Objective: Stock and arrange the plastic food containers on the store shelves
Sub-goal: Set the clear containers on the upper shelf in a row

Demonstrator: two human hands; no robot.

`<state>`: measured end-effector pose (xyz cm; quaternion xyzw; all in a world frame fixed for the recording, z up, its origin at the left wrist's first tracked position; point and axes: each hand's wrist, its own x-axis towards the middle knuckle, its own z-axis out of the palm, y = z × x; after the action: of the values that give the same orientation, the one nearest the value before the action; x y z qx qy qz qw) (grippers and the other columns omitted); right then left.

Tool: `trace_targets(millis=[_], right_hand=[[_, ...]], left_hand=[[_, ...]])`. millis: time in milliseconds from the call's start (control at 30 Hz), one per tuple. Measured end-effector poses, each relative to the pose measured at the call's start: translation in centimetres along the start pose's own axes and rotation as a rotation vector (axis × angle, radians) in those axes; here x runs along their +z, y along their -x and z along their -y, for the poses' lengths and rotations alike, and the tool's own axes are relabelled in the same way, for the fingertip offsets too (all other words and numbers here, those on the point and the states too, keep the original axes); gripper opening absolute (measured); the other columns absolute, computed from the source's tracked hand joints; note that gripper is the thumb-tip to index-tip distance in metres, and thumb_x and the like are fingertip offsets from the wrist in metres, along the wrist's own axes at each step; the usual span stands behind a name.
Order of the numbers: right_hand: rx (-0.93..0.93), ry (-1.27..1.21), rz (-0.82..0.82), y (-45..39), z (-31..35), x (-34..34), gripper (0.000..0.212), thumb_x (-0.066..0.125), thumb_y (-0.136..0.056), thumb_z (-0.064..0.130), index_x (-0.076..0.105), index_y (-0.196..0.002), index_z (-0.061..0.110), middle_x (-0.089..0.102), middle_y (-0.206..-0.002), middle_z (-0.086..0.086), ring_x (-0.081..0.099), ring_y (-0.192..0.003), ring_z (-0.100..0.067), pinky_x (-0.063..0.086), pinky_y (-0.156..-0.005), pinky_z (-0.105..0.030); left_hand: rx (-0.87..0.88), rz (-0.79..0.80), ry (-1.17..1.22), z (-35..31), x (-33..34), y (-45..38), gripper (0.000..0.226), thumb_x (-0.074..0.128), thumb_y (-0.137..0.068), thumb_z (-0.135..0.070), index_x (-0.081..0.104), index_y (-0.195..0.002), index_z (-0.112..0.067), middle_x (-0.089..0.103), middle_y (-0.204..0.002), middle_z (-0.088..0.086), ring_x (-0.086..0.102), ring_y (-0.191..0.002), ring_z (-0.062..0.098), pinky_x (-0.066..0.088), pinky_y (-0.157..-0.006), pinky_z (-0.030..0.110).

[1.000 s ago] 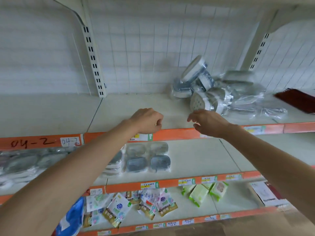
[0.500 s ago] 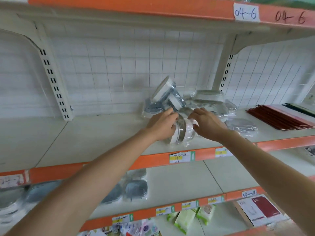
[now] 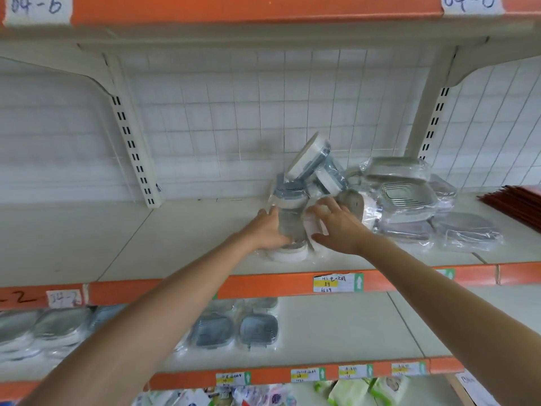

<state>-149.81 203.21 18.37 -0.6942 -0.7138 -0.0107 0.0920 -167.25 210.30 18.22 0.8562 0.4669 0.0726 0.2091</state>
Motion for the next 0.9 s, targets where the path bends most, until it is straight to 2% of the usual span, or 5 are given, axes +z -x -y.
trace_targets(millis=[167, 300, 467, 667, 900], right_hand=[[-0.072, 0.111, 0.039, -1.2, -0.2, 0.5, 0.081, 0.062, -0.08, 0.03, 0.017, -0.147, 0.022, 0.022, -0.147, -0.006, 0.023, -0.132, -0.036, 0.022, -0.11, -0.04], [-0.078, -0.099, 0.058, -1.2, -1.3, -0.1, 0.078, 0.06, -0.076, 0.011, 0.022, -0.144, 0.015, 0.027, -0.147, -0.004, 0.026, -0.121, -0.031, 0.027, -0.095, -0.031], [-0.156, 0.101, 0.064, -1.3, -1.8, 0.5, 0.083, 0.056, -0.076, 0.0, 0.017, -0.147, 0.019, 0.012, -0.154, 0.0, 0.021, -0.126, -0.029, 0.029, -0.102, -0.034], [-0.214, 0.287, 0.137, -2.9, -0.5, 0.4, 0.085, 0.062, -0.083, 0.025, 0.008, -0.149, 0.029, 0.009, -0.155, 0.002, -0.001, -0.143, -0.028, 0.012, -0.111, -0.053], [-0.228, 0.15, 0.12, -4.1, 0.4, 0.4, 0.071, 0.055, -0.086, 0.054, 0.022, -0.146, 0.032, 0.045, -0.139, -0.005, 0.03, -0.128, -0.033, 0.023, -0.103, -0.047]], left_hand=[[-0.054, 0.031, -0.034, 1.0, 1.1, 0.3, 0.088, 0.064, -0.076, -0.063, 0.029, -0.14, -0.013, 0.035, -0.133, 0.013, 0.044, -0.123, 0.03, 0.041, -0.097, 0.035], [-0.065, -0.013, -0.134, -0.1, 2.3, 0.2, 0.088, 0.057, -0.071, -0.075, 0.029, -0.141, -0.029, 0.031, -0.132, 0.012, 0.038, -0.125, 0.035, 0.037, -0.101, 0.043], [-0.106, -0.062, -0.195, -0.1, 2.4, -0.2, 0.068, 0.062, -0.077, -0.052, 0.034, -0.135, -0.029, 0.033, -0.13, 0.011, 0.04, -0.122, 0.035, 0.036, -0.096, 0.042], [-0.189, -0.04, -0.182, 2.6, 0.4, 1.6, 0.055, 0.063, -0.074, -0.034, 0.04, -0.124, -0.029, 0.042, -0.127, 0.006, 0.045, -0.115, 0.03, 0.038, -0.094, 0.041], [-0.295, -0.097, -0.163, 5.1, -0.5, 3.9, 0.068, 0.067, -0.075, -0.06, 0.04, -0.126, -0.023, 0.046, -0.126, 0.007, 0.052, -0.11, 0.028, 0.043, -0.093, 0.04]])
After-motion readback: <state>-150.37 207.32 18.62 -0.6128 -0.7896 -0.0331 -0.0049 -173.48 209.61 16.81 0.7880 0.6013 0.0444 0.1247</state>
